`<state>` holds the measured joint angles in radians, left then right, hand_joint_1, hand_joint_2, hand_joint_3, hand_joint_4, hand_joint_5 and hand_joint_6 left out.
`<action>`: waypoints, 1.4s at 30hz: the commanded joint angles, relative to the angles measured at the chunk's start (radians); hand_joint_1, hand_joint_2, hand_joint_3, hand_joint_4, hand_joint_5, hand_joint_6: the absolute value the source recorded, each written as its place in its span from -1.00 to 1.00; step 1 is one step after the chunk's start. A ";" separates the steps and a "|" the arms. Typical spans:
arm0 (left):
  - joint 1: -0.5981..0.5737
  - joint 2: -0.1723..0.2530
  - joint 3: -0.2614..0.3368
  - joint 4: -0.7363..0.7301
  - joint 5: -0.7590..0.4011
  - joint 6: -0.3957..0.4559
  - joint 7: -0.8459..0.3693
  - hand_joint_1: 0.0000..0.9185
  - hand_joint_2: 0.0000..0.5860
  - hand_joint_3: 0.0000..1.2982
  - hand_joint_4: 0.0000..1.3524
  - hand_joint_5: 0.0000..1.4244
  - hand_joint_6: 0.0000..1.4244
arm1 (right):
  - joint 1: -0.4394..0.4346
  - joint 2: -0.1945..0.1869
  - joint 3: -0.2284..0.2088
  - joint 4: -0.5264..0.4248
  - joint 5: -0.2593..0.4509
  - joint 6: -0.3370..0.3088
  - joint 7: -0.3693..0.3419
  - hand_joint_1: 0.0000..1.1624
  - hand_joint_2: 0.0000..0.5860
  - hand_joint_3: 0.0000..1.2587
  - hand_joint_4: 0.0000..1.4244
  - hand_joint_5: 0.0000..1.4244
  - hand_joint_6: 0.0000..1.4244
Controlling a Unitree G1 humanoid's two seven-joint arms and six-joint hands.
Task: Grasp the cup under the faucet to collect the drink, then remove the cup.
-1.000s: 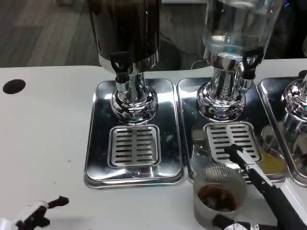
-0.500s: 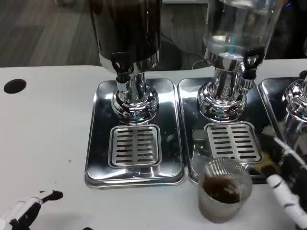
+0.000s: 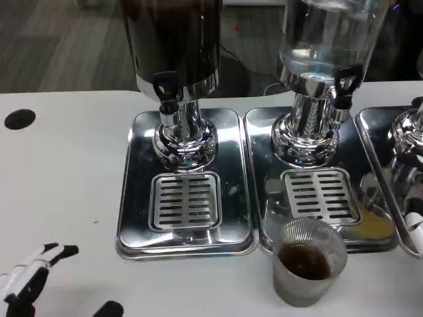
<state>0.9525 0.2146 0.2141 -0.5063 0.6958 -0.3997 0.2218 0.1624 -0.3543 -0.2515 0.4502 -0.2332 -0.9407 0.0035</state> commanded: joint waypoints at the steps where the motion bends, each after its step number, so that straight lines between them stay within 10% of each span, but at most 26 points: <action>1: -0.017 -0.007 0.026 0.032 -0.008 -0.048 0.061 -1.00 -0.46 -0.66 -0.85 -0.80 -0.55 | 0.024 -0.038 -0.038 -0.078 -0.177 0.068 -0.132 -0.04 1.00 -0.66 -0.93 -1.00 -1.00; 12: -0.079 0.047 0.040 -0.005 0.158 -0.005 0.006 -1.00 -0.58 -0.76 -0.93 -0.84 -0.64 | 0.116 -0.044 0.004 -0.253 -0.234 0.271 -0.159 -0.04 0.99 -0.67 -0.97 -1.00 -1.00; 21: -0.062 0.052 0.052 -0.089 0.187 0.031 -0.061 -1.00 -0.66 -0.72 -0.85 -0.78 -0.60 | 0.185 -0.040 0.013 -0.346 -0.235 0.318 -0.163 -0.06 0.88 -0.68 -0.95 -1.00 -1.00; 42: -0.009 0.068 0.163 -0.164 0.018 0.008 -0.185 -1.00 -0.63 -0.11 -0.08 0.10 0.23 | 0.244 -0.027 0.042 -0.450 -0.213 0.353 -0.154 -0.06 0.71 -0.65 -0.92 -1.00 -1.00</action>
<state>0.9362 0.2688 0.3609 -0.6576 0.7430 -0.3928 0.0698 0.3983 -0.3874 -0.2161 0.0170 -0.4528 -0.5962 -0.1473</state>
